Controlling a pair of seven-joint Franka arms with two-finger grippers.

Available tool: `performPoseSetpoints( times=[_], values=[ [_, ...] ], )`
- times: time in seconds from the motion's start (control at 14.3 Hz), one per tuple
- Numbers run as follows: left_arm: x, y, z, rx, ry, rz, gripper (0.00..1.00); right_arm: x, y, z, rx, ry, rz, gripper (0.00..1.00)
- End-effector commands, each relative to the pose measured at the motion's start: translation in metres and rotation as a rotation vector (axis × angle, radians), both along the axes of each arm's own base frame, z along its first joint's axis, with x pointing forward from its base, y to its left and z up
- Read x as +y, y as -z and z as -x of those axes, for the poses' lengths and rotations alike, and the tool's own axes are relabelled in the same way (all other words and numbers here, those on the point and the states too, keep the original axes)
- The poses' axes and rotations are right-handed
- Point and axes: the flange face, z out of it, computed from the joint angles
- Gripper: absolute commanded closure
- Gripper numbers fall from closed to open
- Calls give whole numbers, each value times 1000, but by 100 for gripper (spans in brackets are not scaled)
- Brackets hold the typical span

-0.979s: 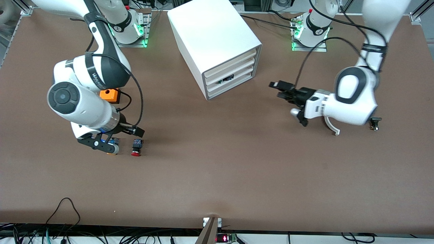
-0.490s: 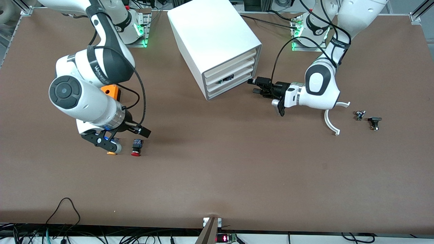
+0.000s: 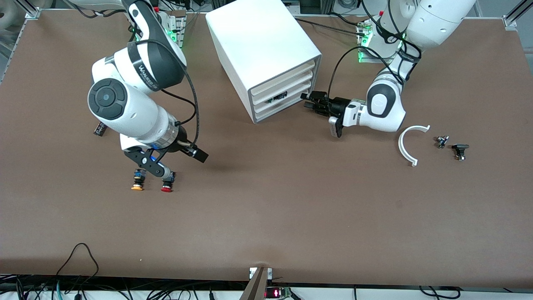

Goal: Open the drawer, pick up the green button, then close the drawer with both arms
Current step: 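Pull the cabinet drawer open with the left gripper, then move the right gripper into the open drawer above the green button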

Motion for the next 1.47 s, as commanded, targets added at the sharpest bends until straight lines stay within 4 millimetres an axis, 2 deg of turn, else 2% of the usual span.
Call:
performPoseSetpoints(
  times=[0.0, 0.07, 0.21, 0.35, 0.42, 0.49, 0.63, 0.84, 0.98, 1.19, 1.4],
  values=[
    [-4, 15, 10, -18, -5, 43, 42, 17, -5, -2, 3, 79, -17, 1],
    [-4, 18, 12, -21, 0, 50, 43, 28, -5, 4, 5, 87, -10, 1],
    [-5, 27, 21, -4, 7, 44, 43, 31, -8, 1, -6, 102, -17, 1],
    [-13, 26, 26, 0, 23, 51, 43, 36, -11, 2, -4, 137, -19, 1],
    [-14, 29, 29, 7, 25, 50, 43, 50, -11, 11, 1, 130, -17, 1],
    [-15, 33, 34, 21, 30, 51, 46, 56, -10, 13, 6, 159, -17, 1],
    [-17, 34, 36, 24, 36, 51, 60, 69, -9, 11, 7, 213, -30, 1],
    [-18, 34, 35, 23, 37, 51, 97, 82, -12, 8, 0, 257, -48, 1],
    [-17, 34, 34, 22, 35, 50, 100, 84, -14, 7, -8, 266, -57, 1],
    [-10, 28, 22, 5, 25, 53, 100, 93, -16, 4, -9, 320, -144, 1],
    [0, 21, -9, -57, 13, 42, 100, 109, -21, 6, -47, 339, -187, 1]
  ],
)
